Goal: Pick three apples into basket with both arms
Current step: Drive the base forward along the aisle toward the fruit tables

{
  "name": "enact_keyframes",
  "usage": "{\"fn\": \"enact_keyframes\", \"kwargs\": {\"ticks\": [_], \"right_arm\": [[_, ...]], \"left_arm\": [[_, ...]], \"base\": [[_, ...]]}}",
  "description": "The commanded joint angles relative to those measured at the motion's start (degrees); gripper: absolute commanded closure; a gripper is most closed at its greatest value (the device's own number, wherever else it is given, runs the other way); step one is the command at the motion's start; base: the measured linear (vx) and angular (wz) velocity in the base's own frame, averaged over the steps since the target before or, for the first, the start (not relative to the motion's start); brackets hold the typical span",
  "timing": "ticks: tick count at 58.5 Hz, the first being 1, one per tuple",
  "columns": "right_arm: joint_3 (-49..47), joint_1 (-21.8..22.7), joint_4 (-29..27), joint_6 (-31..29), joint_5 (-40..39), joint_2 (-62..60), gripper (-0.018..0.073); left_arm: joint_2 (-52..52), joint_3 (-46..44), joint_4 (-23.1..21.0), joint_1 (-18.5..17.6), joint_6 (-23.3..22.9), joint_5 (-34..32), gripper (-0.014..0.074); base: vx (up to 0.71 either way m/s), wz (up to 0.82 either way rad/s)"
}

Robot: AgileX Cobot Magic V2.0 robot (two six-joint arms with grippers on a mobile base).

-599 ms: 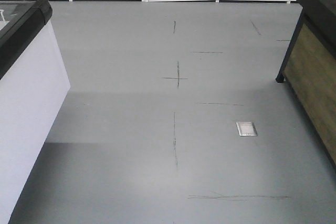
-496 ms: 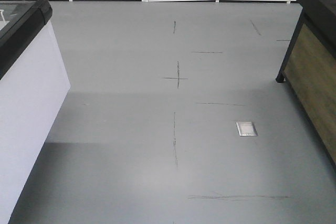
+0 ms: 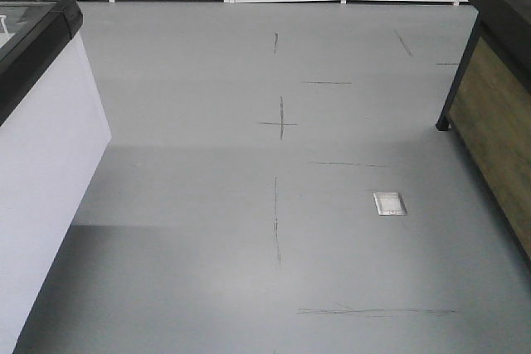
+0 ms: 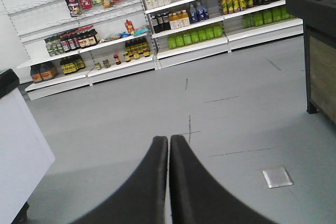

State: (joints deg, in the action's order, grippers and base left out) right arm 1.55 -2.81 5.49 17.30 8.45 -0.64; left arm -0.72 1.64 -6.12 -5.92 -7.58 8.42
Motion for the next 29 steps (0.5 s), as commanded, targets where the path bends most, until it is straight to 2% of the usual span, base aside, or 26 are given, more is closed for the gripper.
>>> {"fn": "enact_keyframes", "kwargs": {"ticks": [1, 29], "right_arm": [[0.8, 0.3, 0.2, -0.2, -4.3, -0.7, 0.0564], [0.8, 0.3, 0.2, -0.2, -4.3, -0.7, 0.0564]], "left_arm": [[-0.8, -1.4, -0.1, 0.1, -0.5, -4.6, 0.0603], [-0.8, -1.4, -0.1, 0.1, -0.5, -4.6, 0.0603]], "base": [[0.0, 0.0], [0.0, 0.0]]}}
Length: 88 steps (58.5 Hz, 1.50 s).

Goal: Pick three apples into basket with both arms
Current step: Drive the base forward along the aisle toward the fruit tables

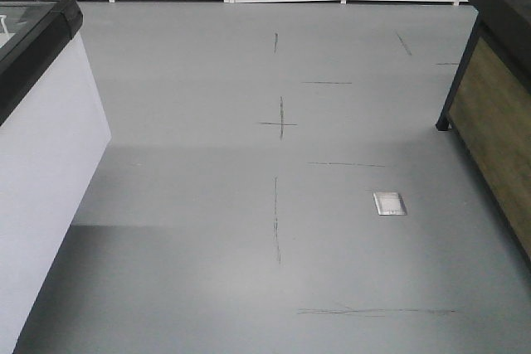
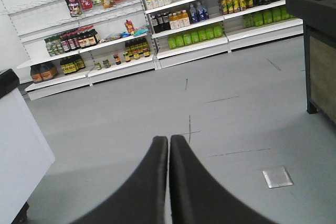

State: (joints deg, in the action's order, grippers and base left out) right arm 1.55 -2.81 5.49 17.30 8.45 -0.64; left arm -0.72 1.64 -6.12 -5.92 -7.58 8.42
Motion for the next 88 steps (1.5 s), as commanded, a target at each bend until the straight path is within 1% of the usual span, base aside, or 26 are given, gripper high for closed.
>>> {"fn": "enact_keyframes", "kwargs": {"ticks": [1, 88], "right_arm": [[0.8, 0.3, 0.2, -0.2, -4.3, -0.7, 0.0564], [0.8, 0.3, 0.2, -0.2, -4.3, -0.7, 0.0564]], "left_arm": [[-0.8, -1.4, -0.1, 0.1, -0.5, -4.6, 0.0603], [-0.8, -1.4, -0.1, 0.1, -0.5, -4.6, 0.0603]], "base": [[0.0, 0.0], [0.02, 0.0]]}}
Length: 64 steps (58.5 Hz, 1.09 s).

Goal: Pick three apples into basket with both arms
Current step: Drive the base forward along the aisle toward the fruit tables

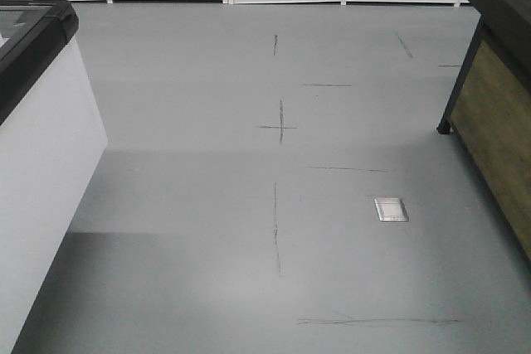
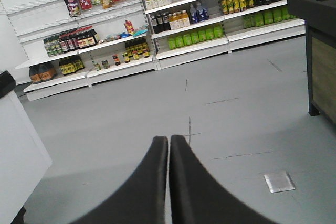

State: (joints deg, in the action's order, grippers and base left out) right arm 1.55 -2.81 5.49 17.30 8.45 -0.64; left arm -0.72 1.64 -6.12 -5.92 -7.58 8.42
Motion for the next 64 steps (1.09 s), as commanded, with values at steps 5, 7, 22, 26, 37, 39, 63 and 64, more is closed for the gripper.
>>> {"fn": "enact_keyframes", "kwargs": {"ticks": [5, 7, 22, 26, 37, 39, 63, 64], "right_arm": [[0.8, 0.3, 0.2, -0.2, -4.3, -0.7, 0.0564], [0.8, 0.3, 0.2, -0.2, -4.3, -0.7, 0.0564], [0.8, 0.3, 0.2, -0.2, -4.3, -0.7, 0.0564], [0.8, 0.3, 0.2, -0.2, -4.3, -0.7, 0.0564], [0.8, 0.3, 0.2, -0.2, -4.3, -0.7, 0.0564], [0.8, 0.3, 0.2, -0.2, -4.3, -0.7, 0.0564], [0.8, 0.3, 0.2, -0.2, -4.3, -0.7, 0.0564], [0.8, 0.3, 0.2, -0.2, -4.3, -0.7, 0.0564]], "left_arm": [[-0.8, -1.4, -0.1, 0.1, -0.5, -4.6, 0.0603], [-0.8, -1.4, -0.1, 0.1, -0.5, -4.6, 0.0603], [-0.8, -1.4, -0.1, 0.1, -0.5, -4.6, 0.0603], [-0.8, -1.4, -0.1, 0.1, -0.5, -4.6, 0.0603], [-0.8, -1.4, -0.1, 0.1, -0.5, -4.6, 0.0603], [-0.8, -1.4, -0.1, 0.1, -0.5, -4.6, 0.0603], [-0.8, -1.4, -0.1, 0.1, -0.5, -4.6, 0.0603], [-0.8, -1.4, -0.1, 0.1, -0.5, -4.6, 0.0603]], "base": [[0.14, -0.05], [0.16, -0.06], [0.17, -0.08], [0.17, -0.02], [0.18, 0.06], [0.19, 0.09], [0.2, 0.01], [0.22, -0.05]]}}
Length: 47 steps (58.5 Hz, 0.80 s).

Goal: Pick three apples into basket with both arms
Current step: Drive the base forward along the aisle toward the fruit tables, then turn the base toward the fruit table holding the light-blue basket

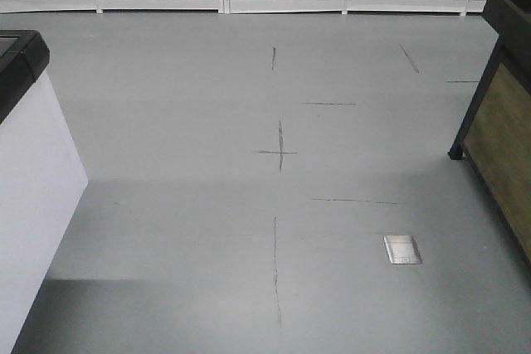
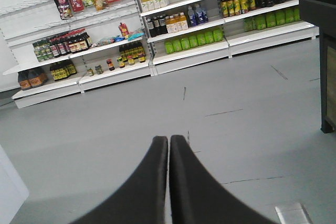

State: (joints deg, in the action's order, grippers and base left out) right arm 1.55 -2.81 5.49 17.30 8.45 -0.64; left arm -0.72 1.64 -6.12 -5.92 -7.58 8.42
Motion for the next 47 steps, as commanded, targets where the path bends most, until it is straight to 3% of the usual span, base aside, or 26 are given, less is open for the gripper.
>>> {"fn": "enact_keyframes", "kwargs": {"ticks": [1, 47], "right_arm": [[0.8, 0.3, 0.2, -0.2, -4.2, -0.7, 0.0564], [0.8, 0.3, 0.2, -0.2, -4.3, -0.7, 0.0564]], "left_arm": [[-0.8, -1.4, -0.1, 0.1, -0.5, -4.6, 0.0603], [-0.8, -1.4, -0.1, 0.1, -0.5, -4.6, 0.0603]], "base": [[0.22, -0.04], [0.25, -0.15]]}}
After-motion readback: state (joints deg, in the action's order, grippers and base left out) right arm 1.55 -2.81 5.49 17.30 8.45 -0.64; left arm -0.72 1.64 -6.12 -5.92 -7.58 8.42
